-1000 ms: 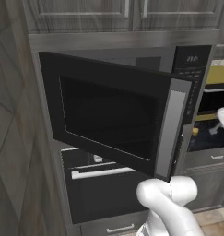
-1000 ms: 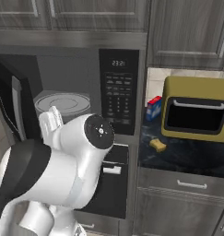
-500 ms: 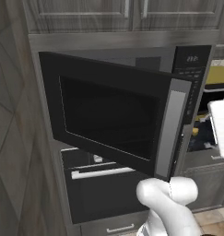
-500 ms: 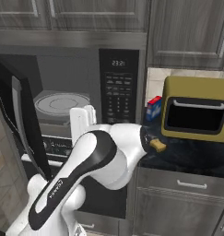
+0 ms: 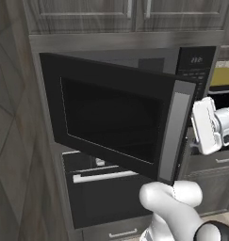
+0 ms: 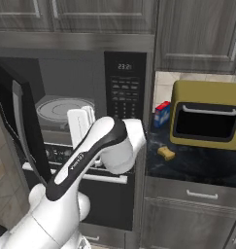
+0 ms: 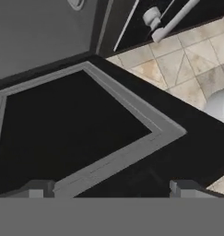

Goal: Place the sponge inside the microwave to prepare for sanitizing.

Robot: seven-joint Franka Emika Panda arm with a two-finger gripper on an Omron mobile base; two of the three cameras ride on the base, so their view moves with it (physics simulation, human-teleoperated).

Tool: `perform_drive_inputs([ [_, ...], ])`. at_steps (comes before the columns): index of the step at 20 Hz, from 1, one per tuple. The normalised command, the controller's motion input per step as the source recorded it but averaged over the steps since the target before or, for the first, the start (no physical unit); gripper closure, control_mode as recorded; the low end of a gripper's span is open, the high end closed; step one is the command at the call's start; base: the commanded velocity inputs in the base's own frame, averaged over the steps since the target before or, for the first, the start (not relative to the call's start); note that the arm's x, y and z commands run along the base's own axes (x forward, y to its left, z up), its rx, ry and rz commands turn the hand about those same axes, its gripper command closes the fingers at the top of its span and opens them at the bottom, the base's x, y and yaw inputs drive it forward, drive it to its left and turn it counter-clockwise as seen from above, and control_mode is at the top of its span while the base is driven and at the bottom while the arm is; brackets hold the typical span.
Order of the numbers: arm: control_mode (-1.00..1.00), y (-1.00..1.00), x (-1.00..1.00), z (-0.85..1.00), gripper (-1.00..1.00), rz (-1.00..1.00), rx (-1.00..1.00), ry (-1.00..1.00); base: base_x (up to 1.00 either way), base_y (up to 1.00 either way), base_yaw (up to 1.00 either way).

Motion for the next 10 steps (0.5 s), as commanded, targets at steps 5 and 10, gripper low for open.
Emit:
perform_drive_inputs([
  [5, -1.00, 0.62, 0.01, -0.03, -1.00, 0.30, 0.15, 0.00, 0.00, 0.00, 0.00],
  [10, -1.00, 0.77, -0.11, 0.00, -1.00, 0.37, 0.18, -0.05, 0.00, 0.00, 0.00],
])
